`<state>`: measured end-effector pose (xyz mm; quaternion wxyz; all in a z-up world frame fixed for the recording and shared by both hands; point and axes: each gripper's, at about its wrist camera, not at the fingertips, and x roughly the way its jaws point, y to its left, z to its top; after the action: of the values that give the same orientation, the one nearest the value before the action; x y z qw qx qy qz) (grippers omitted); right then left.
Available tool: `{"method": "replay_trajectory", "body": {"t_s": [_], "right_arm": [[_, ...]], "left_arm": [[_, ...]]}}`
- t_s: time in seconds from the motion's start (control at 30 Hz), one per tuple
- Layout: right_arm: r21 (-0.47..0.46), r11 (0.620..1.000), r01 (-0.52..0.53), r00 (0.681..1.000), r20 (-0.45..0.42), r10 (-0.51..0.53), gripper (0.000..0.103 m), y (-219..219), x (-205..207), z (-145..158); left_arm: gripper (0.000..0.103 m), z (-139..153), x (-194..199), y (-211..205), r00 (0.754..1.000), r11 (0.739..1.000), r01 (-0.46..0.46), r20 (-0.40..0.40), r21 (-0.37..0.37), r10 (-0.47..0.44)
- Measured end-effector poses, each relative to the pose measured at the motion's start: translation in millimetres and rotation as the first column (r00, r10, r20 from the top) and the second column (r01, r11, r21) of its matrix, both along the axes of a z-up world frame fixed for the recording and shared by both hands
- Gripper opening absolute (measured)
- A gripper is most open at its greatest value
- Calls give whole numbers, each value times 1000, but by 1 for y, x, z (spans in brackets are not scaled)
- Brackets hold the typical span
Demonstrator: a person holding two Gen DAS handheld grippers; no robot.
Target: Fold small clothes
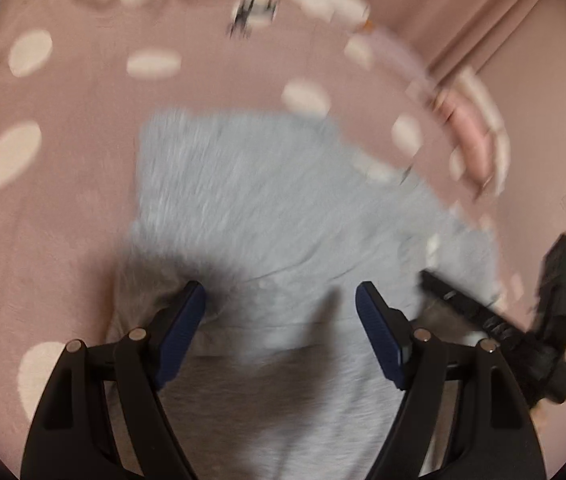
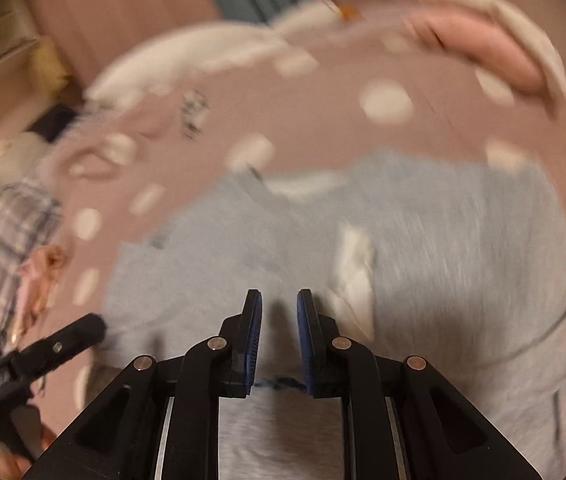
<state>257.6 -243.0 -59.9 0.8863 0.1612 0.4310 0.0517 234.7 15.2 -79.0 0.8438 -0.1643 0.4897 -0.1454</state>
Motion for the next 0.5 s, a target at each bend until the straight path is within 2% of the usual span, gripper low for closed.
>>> {"method": "replay_trajectory", "body": {"t_s": [0.03,0.07,0.13,0.23,0.3,0.4,0.5], "right_arm": [[20,1000,16,1000,-11,-16,16,-6,0,-8],[49,999,19,1000,0,-19,16,-12,-2,-9],[99,995,24,1000,-9,-23,17,-23,-7,-7],[249,968,39,999,-33,-31,28,-44,-24,-1],[354,934,36,999,-18,-32,37,-58,-47,2],[401,916,16,999,21,-27,39,-79,-88,7],[467,884,6,996,75,-47,44,-106,-134,8]], "left_arm": [[75,-8,2,0,1000,1000,1,-27,2,-1],[76,-8,2,1,1000,1000,2,-17,-4,-2],[76,0,-1,5,1000,1000,6,-19,-23,-6],[77,14,-15,18,1000,996,11,-11,-88,-12],[80,23,-30,28,1000,994,25,10,-111,-24],[88,31,-59,56,999,993,5,33,-122,0],[93,26,-90,87,996,983,-76,24,-166,82]]}}
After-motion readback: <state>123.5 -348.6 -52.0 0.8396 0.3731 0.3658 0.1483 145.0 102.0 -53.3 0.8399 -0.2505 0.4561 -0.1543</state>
